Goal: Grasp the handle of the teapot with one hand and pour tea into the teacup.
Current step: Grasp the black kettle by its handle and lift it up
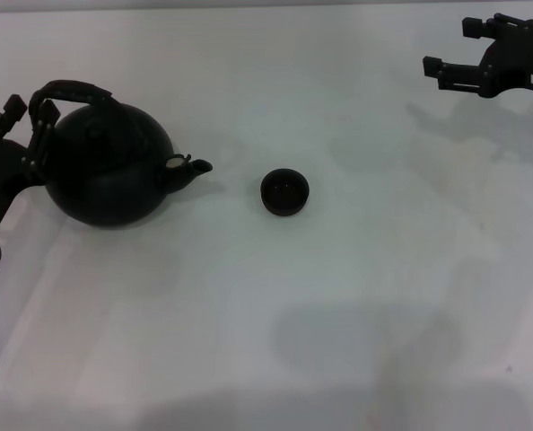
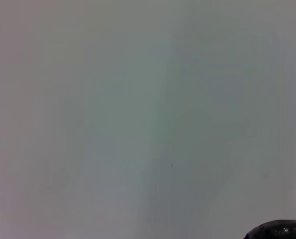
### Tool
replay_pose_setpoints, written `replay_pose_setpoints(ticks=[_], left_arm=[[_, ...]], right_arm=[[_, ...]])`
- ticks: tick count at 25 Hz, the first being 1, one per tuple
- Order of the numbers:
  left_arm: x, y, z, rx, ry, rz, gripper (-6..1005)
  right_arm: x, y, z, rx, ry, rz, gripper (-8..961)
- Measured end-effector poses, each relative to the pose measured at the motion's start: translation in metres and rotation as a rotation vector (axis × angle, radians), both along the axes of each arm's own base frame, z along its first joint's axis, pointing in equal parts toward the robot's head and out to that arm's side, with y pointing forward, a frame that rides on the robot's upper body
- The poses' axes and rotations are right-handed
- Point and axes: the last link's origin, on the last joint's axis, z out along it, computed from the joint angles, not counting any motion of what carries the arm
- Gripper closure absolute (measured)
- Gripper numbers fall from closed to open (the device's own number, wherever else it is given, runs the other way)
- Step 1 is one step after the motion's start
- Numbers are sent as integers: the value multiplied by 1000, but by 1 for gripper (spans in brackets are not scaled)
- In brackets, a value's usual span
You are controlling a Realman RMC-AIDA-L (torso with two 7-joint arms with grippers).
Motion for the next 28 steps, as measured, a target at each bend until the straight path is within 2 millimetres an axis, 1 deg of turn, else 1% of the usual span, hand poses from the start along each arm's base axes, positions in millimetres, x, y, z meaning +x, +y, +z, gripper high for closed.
replay_pose_setpoints(ticks=[4, 9, 11, 14, 19, 28], left_arm=[[-1, 0, -1, -9, -10, 13, 577], [-5, 2, -2, -36, -68, 50, 705], [-6, 6, 1, -47, -104, 62, 737], [-7, 7, 4, -43, -113, 64, 785], [-9, 9, 6, -47, -138, 80, 836], [-14, 17, 9, -53, -149, 117, 837]], right_arm=[[3, -1, 1, 6, -3, -3, 77], [3, -1, 2, 11, -6, -4, 77], [4, -2, 2, 11, -7, -5, 77], [6, -3, 2, 11, -7, -9, 77], [9, -6, 1, 13, -8, -18, 77], [13, -10, -1, 19, -1, -29, 77]])
